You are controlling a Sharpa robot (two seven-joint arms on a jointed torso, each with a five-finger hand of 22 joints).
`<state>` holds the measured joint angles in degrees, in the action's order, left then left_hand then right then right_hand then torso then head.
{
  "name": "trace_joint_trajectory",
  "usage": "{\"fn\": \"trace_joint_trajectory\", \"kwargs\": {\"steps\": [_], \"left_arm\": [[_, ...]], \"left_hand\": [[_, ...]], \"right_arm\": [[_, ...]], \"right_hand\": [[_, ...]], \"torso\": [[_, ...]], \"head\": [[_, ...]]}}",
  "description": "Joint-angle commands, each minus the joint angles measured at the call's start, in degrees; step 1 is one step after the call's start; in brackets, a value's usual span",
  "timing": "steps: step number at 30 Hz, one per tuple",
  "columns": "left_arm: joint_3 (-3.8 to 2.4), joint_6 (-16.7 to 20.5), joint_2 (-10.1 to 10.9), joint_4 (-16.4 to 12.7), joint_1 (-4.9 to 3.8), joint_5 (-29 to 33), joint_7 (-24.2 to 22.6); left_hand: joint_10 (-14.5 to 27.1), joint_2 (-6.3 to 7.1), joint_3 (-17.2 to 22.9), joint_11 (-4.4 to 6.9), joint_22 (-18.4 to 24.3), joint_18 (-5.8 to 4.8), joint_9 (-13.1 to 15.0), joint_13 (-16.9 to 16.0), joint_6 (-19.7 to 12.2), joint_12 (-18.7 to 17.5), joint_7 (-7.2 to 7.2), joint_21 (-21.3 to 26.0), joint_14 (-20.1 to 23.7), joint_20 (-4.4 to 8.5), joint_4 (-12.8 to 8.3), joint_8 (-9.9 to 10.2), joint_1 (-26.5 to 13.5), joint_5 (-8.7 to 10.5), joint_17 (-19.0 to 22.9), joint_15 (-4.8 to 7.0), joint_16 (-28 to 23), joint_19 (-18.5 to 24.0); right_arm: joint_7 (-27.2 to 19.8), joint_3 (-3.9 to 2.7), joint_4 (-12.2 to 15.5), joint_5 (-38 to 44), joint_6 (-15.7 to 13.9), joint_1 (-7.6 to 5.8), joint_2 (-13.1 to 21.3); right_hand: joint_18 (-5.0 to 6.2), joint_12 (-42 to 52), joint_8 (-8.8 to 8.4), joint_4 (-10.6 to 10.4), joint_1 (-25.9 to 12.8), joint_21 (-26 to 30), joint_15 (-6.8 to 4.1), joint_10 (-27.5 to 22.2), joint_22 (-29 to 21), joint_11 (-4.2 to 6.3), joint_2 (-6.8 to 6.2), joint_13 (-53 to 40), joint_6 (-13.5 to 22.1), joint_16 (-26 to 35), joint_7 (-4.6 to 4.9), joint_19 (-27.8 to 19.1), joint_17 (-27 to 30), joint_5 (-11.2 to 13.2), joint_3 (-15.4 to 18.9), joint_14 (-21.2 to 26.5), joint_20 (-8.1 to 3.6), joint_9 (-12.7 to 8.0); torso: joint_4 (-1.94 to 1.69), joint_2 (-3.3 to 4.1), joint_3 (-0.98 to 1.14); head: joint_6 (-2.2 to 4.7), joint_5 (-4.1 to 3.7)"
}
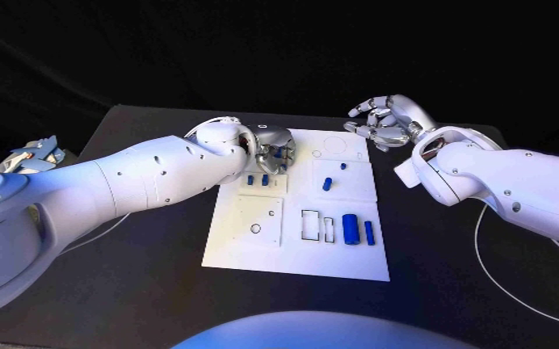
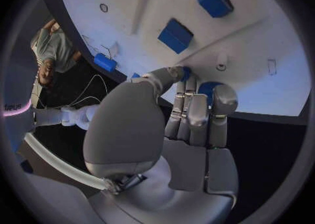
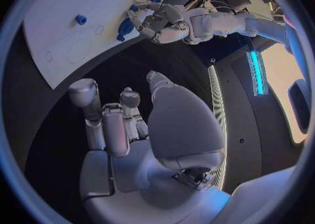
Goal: Assemble the parts on the task board
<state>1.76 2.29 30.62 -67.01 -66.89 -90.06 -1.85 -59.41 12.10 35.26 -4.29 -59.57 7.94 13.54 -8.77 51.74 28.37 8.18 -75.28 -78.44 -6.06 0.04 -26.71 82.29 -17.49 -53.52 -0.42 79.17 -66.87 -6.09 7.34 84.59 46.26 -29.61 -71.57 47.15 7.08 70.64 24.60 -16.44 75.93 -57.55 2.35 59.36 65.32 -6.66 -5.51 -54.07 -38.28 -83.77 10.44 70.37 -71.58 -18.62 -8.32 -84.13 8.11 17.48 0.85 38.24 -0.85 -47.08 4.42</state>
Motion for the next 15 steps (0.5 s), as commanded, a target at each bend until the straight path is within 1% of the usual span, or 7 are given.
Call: {"fn": "trace_joint_trajectory", "kwargs": {"steps": [1,5,9,12,15], "left_arm": [[0.20,-0.50,0.03,0.20,0.31,-0.74,1.09],[0.20,0.99,0.07,0.24,0.33,-0.74,0.50],[0.17,3.05,0.34,-0.05,0.38,-0.30,-0.71],[0.00,4.50,0.65,-0.54,0.42,0.35,-1.45],[-0.20,5.80,1.19,-1.38,0.45,1.04,-1.93]], "left_hand": [[-0.37,-0.79,0.04,-0.14,-0.26,-1.00,-0.10,0.01,0.15,-0.04,0.16,-0.34,-0.39,0.01,-0.39,0.36,0.34,0.08,-0.14,0.09,0.40,-0.53],[-0.48,-0.89,0.24,-0.21,-0.80,-1.11,-0.17,-0.04,0.19,-0.06,0.24,-0.69,-0.47,0.00,-0.62,0.53,0.43,0.08,-0.14,0.05,0.45,-0.86],[-0.70,-0.96,0.46,-0.27,-1.63,-1.27,-0.24,-0.12,0.40,-0.06,0.33,-1.20,-0.66,-0.01,-0.89,0.67,0.45,0.04,-0.30,0.00,0.57,-1.40],[-0.87,-0.97,0.49,-0.31,-2.17,-1.38,-0.25,-0.18,0.65,-0.07,0.39,-1.53,-0.83,-0.03,-0.95,0.70,0.28,0.06,-0.48,-0.03,0.68,-1.76],[-0.95,-0.96,0.49,-0.33,-2.35,-1.41,-0.27,-0.20,0.77,-0.11,0.44,-1.66,-0.94,-0.04,-0.94,0.75,0.12,0.07,-0.60,-0.06,0.75,-1.88]], "right_arm": [[-0.52,0.00,0.02,0.32,0.29,0.03,-0.02],[-0.55,0.00,0.02,0.32,0.28,0.03,-0.02],[-0.61,0.00,0.00,0.32,0.25,0.04,-0.06],[-0.66,0.00,-0.03,0.32,0.22,0.06,-0.09],[-0.72,0.00,-0.06,0.32,0.16,0.09,-0.12]], "right_hand": [[0.48,-0.26,0.18,-0.07,-0.27,0.35,-0.26,-0.13,-0.10,0.15,0.21,-0.05,0.38,0.38,0.90,-0.33,0.02,-0.29,-0.38,-0.41,-0.09,-0.09],[0.48,-0.26,0.18,-0.07,-0.27,0.35,-0.26,-0.13,-0.10,0.15,0.21,-0.05,0.38,0.38,0.90,-0.33,0.02,-0.29,-0.38,-0.41,-0.09,-0.09],[0.48,-0.26,0.18,-0.07,-0.27,0.35,-0.26,-0.13,-0.10,0.15,0.21,-0.05,0.38,0.38,0.90,-0.33,0.02,-0.29,-0.38,-0.41,-0.09,-0.09],[0.48,-0.26,0.18,-0.07,-0.27,0.35,-0.26,-0.13,-0.10,0.15,0.21,-0.05,0.38,0.38,0.90,-0.33,0.02,-0.29,-0.38,-0.41,-0.09,-0.09],[0.48,-0.26,0.18,-0.07,-0.27,0.35,-0.26,-0.13,-0.10,0.15,0.21,-0.05,0.38,0.38,0.90,-0.33,0.02,-0.29,-0.38,-0.41,-0.09,-0.09]], "torso": [[0.01,-0.01,-0.02],[-0.04,-0.02,-0.03],[-0.01,-0.04,-0.07],[0.04,-0.06,-0.06],[0.01,-0.08,-0.08]], "head": [[0.09,0.01],[0.17,0.04],[0.22,0.08],[0.28,0.13],[0.43,0.16]]}}
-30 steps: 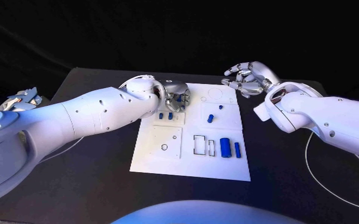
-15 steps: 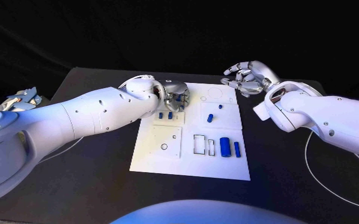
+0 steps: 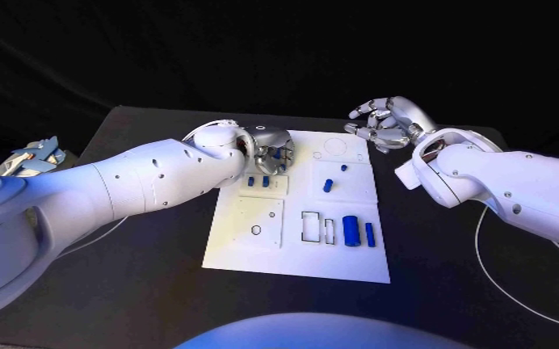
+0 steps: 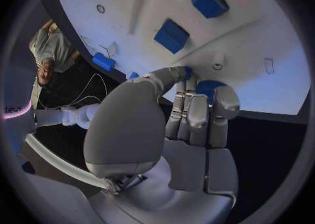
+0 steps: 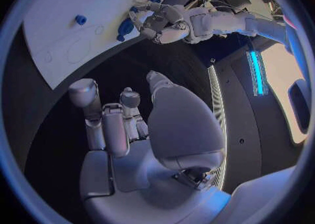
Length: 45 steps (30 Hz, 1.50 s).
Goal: Assemble the parts on the task board
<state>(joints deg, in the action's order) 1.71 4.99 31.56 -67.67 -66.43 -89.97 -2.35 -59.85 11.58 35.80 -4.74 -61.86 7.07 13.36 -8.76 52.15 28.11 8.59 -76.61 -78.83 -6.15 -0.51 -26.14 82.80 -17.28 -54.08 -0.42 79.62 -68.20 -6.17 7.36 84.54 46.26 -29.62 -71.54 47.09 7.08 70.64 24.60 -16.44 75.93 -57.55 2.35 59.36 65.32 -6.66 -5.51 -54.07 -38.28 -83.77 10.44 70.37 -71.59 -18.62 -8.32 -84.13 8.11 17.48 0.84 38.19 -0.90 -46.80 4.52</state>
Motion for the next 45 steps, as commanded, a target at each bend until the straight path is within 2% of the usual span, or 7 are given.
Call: {"fn": "trace_joint_trajectory", "kwargs": {"steps": [1,7,15,19,26,33,45], "left_arm": [[-0.18,3.24,0.34,-0.84,-0.01,1.02,-1.46],[-0.62,4.39,1.70,-2.67,0.00,1.62,-1.53],[-2.25,4.54,4.79,-6.33,-0.06,2.31,-0.72],[-2.74,3.61,6.61,-7.93,-0.25,2.71,0.00],[-2.92,2.24,8.10,-8.18,-0.35,3.19,0.79],[-2.86,0.99,8.77,-7.46,-0.29,3.37,1.49],[-2.70,-1.31,8.79,-6.57,-0.09,3.41,2.25]], "left_hand": [[-0.53,-0.45,-0.07,0.12,-0.09,-0.54,-0.09,-0.22,0.40,0.14,0.04,-0.35,-0.56,0.05,-0.39,0.20,-0.44,-0.13,0.00,-0.06,0.29,-0.56],[-0.56,-0.39,-0.10,0.09,-0.14,-0.55,-0.12,-0.23,0.47,0.07,0.08,-0.41,-0.64,0.03,-0.37,0.28,-0.64,-0.13,-0.05,-0.08,0.33,-0.58],[-0.59,-0.34,-0.15,0.08,-0.23,-0.57,-0.15,-0.24,0.53,0.01,0.11,-0.48,-0.68,0.01,-0.35,0.35,-0.83,-0.12,-0.02,-0.09,0.34,-0.63],[-0.63,-0.31,-0.19,0.08,-0.35,-0.59,-0.17,-0.25,0.59,-0.03,0.12,-0.55,-0.66,0.00,-0.32,0.39,-0.96,-0.12,0.16,-0.10,0.30,-0.71],[-0.66,-0.28,-0.24,0.07,-0.34,-0.59,-0.20,-0.25,0.63,-0.12,0.12,-0.56,-0.68,-0.02,-0.26,0.48,-1.16,-0.12,0.21,-0.12,0.30,-0.68],[-0.66,-0.28,-0.24,0.07,-0.34,-0.59,-0.20,-0.25,0.63,-0.12,0.12,-0.56,-0.68,-0.02,-0.26,0.48,-1.16,-0.12,0.21,-0.12,0.30,-0.68],[-0.68,-0.26,-0.39,0.07,-0.12,-0.53,-0.26,-0.25,0.72,-0.32,0.14,-0.46,-0.50,-0.07,-0.09,0.65,-1.59,-0.05,0.97,-0.14,0.08,-0.45]], "right_arm": [[-0.66,-0.02,-0.01,0.32,0.16,0.06,-0.07],[-0.71,-0.02,-0.04,0.32,0.08,0.10,-0.07],[-0.75,-0.02,-0.01,0.27,0.00,0.13,0.04],[-0.74,-0.02,0.03,0.25,-0.03,0.13,0.15],[-0.71,-0.02,0.12,0.23,-0.06,0.13,0.26],[-0.69,-0.02,0.15,0.22,-0.06,0.13,0.31],[-0.67,-0.02,0.12,0.22,-0.07,0.13,0.31]], "right_hand": [[0.48,-0.27,0.19,-0.06,-0.27,0.35,-0.26,-0.13,-0.10,0.15,0.21,-0.06,0.38,0.38,0.90,-0.33,0.03,-0.29,-0.38,-0.41,-0.09,-0.09],[0.48,-0.27,0.19,-0.06,-0.27,0.35,-0.26,-0.13,-0.10,0.15,0.21,-0.06,0.38,0.38,0.90,-0.33,0.03,-0.29,-0.38,-0.41,-0.09,-0.09],[0.47,-0.21,0.32,-0.09,-0.34,0.38,-0.28,-0.04,-0.09,0.18,0.26,-0.09,0.29,0.42,0.87,-0.27,0.04,-0.30,-0.45,-0.41,-0.11,-0.13],[0.47,-0.21,0.32,-0.09,-0.34,0.38,-0.28,-0.04,-0.09,0.18,0.26,-0.09,0.29,0.42,0.87,-0.27,0.04,-0.30,-0.45,-0.41,-0.11,-0.13],[0.47,-0.21,0.32,-0.09,-0.34,0.38,-0.28,-0.04,-0.09,0.18,0.26,-0.09,0.29,0.42,0.87,-0.27,0.04,-0.30,-0.45,-0.41,-0.11,-0.13],[0.47,-0.21,0.32,-0.09,-0.34,0.38,-0.28,-0.04,-0.09,0.18,0.26,-0.09,0.29,0.42,0.87,-0.27,0.04,-0.30,-0.45,-0.41,-0.11,-0.13],[0.47,-0.21,0.32,-0.09,-0.34,0.38,-0.28,-0.04,-0.09,0.18,0.26,-0.09,0.29,0.42,0.87,-0.27,0.04,-0.30,-0.45,-0.41,-0.11,-0.13]], "torso": [[0.03,-0.02,-0.02],[-0.07,-0.01,0.01],[-0.11,0.01,0.03],[-0.22,-0.05,0.09],[-0.21,0.07,-0.06],[-0.03,0.07,0.01],[-0.02,0.06,0.02]], "head": [[0.16,0.06],[0.33,0.10],[0.42,0.25],[0.46,0.41],[0.50,0.55],[0.36,0.80],[0.10,0.81]]}}
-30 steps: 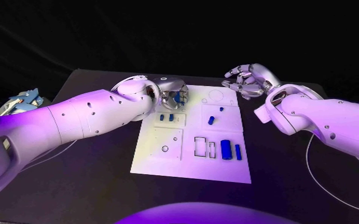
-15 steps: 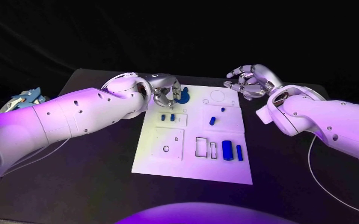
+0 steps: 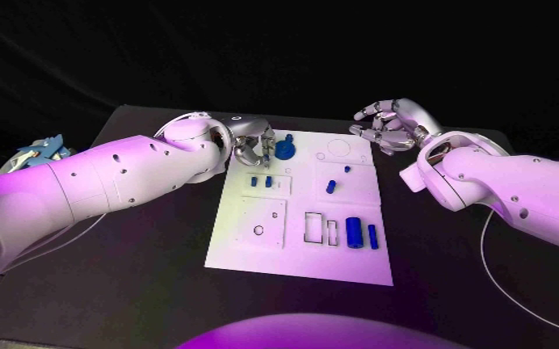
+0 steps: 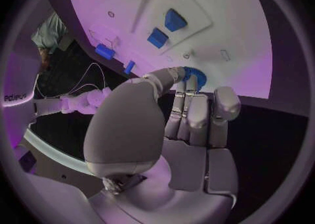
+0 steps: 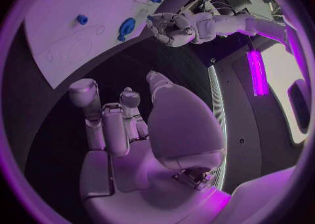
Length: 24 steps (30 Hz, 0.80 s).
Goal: Assemble the parts on the task board
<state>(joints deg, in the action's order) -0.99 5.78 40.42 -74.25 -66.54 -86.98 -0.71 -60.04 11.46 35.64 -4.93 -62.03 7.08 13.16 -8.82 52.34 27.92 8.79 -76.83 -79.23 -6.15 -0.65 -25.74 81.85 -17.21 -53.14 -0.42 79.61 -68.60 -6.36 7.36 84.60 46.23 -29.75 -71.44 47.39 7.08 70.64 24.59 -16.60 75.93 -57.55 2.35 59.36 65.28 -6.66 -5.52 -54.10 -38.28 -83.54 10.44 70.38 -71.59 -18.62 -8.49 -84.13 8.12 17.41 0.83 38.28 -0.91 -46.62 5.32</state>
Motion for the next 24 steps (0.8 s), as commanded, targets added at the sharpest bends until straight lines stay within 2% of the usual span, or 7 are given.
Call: {"fn": "trace_joint_trajectory", "kwargs": {"steps": [1,24], "left_arm": [[0.01,-2.28,-0.08,0.04,0.03,0.42,0.66],[0.25,-3.22,-0.55,0.48,0.30,0.88,0.60]], "left_hand": [[-0.50,-0.14,-0.23,0.25,0.05,-0.55,-0.05,-0.20,0.52,-0.13,-0.06,-0.25,-0.10,-0.07,0.06,0.25,-0.64,-0.12,0.03,-0.14,0.09,-0.05],[-0.56,-0.19,-0.29,0.27,0.08,-0.54,-0.06,-0.21,0.62,-0.21,-0.07,-0.23,0.00,-0.09,0.12,0.30,-0.79,-0.06,0.43,-0.14,-0.03,0.00]], "right_arm": [[-0.48,-0.02,0.05,0.25,0.06,0.03,0.01],[-0.46,-0.02,0.01,0.26,0.03,0.04,-0.01]], "right_hand": [[0.47,-0.21,0.32,0.07,-0.34,0.38,-0.28,-0.05,-0.05,0.18,0.26,-0.06,0.29,0.19,0.87,-0.28,0.05,-0.30,-0.28,-0.41,-0.11,-0.06],[0.47,-0.21,0.32,0.07,-0.34,0.38,-0.28,-0.05,-0.05,0.18,0.26,-0.06,0.29,0.19,0.87,-0.28,0.05,-0.30,-0.28,-0.41,-0.11,-0.06]], "torso": [[-0.01,-0.04,0.01],[-0.03,-0.05,0.05]], "head": [[-0.06,0.01],[-0.20,0.05]]}}
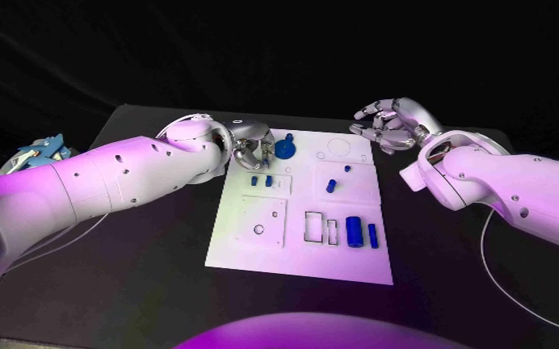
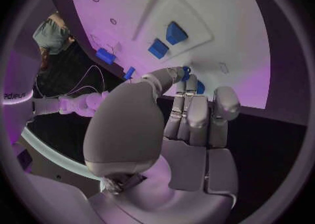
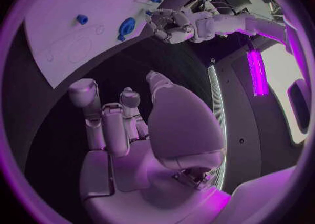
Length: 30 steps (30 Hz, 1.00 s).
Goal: Assemble the parts on the task board
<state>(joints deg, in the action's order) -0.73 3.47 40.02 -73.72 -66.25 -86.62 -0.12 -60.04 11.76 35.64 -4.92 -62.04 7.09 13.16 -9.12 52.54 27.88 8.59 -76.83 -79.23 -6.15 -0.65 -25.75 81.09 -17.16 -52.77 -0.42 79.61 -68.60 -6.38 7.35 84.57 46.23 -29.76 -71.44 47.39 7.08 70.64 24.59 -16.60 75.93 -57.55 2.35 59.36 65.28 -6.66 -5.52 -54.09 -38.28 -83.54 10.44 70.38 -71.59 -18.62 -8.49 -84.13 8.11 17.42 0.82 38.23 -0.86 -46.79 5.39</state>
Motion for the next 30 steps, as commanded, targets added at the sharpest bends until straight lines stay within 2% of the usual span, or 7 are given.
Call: {"fn": "trace_joint_trajectory", "kwargs": {"steps": [1,30], "left_arm": [[-0.01,-0.93,-0.17,-0.03,0.01,0.54,0.01],[0.17,-2.32,-0.65,0.42,0.03,0.63,0.80]], "left_hand": [[-0.57,-0.51,-0.29,0.27,0.10,-0.54,-0.07,0.09,0.44,-0.19,0.13,-0.22,0.03,-0.09,0.13,0.31,-0.05,-0.09,0.14,-0.13,-0.06,0.01],[-0.66,-0.50,-0.42,0.31,0.47,-0.45,-0.10,0.07,0.53,-0.34,0.08,-0.03,0.03,-0.10,0.12,0.44,-0.20,0.13,0.20,-0.10,-0.10,0.35]], "right_arm": [[-0.44,-0.01,0.04,0.27,0.05,0.03,0.00],[-0.47,-0.01,-0.07,0.27,0.06,0.06,-0.02]], "right_hand": [[0.47,-0.21,0.32,0.07,-0.34,0.38,-0.28,-0.05,-0.05,0.18,0.26,-0.07,0.29,0.19,0.87,-0.28,0.05,-0.30,-0.28,-0.41,-0.10,-0.07],[0.49,-0.22,0.53,0.12,-0.36,0.70,-0.34,-0.08,-0.20,0.23,0.21,0.10,0.29,0.33,0.83,-0.26,0.22,-0.35,-0.42,-0.39,-0.15,-0.22]], "torso": [[-0.03,0.01,0.01],[0.01,0.00,-0.01]], "head": [[-0.03,-0.01],[-0.19,-0.02]]}}
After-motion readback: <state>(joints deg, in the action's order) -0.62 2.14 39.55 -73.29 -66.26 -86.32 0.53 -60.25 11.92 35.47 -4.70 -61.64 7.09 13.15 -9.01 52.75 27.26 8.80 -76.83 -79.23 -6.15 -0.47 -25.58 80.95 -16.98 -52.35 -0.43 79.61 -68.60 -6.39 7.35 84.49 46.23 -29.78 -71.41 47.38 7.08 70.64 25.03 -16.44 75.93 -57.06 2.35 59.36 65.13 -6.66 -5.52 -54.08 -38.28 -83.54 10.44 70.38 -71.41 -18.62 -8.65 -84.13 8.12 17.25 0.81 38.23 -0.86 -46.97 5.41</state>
